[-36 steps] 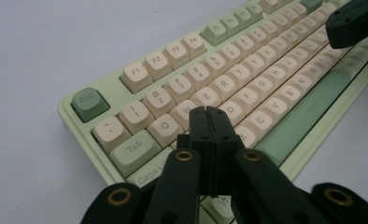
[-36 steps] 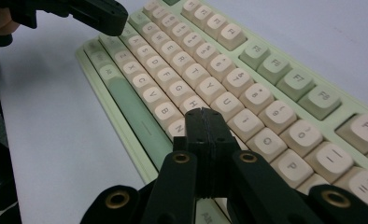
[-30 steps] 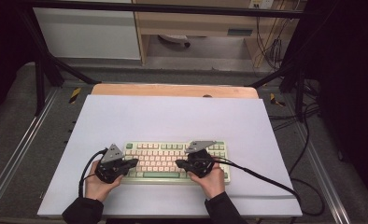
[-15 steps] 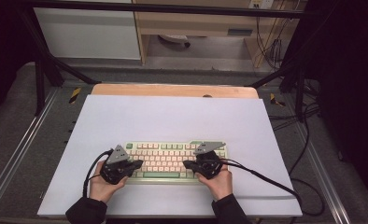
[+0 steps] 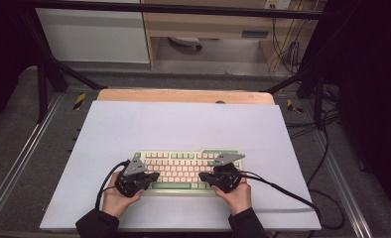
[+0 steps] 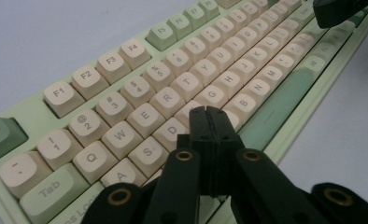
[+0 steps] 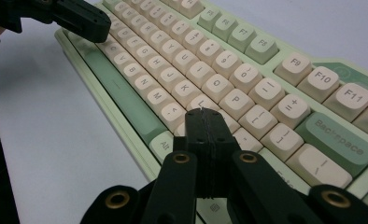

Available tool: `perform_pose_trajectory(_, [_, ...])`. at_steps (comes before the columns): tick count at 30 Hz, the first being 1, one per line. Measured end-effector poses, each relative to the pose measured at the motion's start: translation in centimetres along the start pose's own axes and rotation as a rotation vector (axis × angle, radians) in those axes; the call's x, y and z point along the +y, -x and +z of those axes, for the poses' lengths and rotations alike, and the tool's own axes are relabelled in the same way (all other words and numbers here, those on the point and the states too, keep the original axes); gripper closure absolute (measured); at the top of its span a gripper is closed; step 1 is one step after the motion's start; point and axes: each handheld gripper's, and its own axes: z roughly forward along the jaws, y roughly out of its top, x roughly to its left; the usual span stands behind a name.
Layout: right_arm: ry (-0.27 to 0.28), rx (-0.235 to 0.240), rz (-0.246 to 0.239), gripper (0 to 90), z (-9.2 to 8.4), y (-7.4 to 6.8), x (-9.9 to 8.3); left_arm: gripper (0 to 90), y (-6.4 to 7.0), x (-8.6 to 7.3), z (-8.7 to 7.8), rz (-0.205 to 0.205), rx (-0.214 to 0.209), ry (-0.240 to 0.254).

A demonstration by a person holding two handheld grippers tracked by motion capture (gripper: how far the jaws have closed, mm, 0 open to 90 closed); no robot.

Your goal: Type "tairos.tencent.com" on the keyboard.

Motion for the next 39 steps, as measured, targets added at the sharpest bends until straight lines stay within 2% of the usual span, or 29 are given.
perform_pose_trajectory(24, [0.005, -0.003, 0.011, 90.0, -0.3, 0.4, -0.5, 89.7, 0.3, -0.2, 1.1, 0.011, -0.002, -0.017])
perform_pose_trajectory(39, [0.006, 0.0, 0.014, 90.0, -0.3, 0.3, -0.5, 89.8, 0.0, 0.0, -0.2, 0.009, 0.0, 0.007])
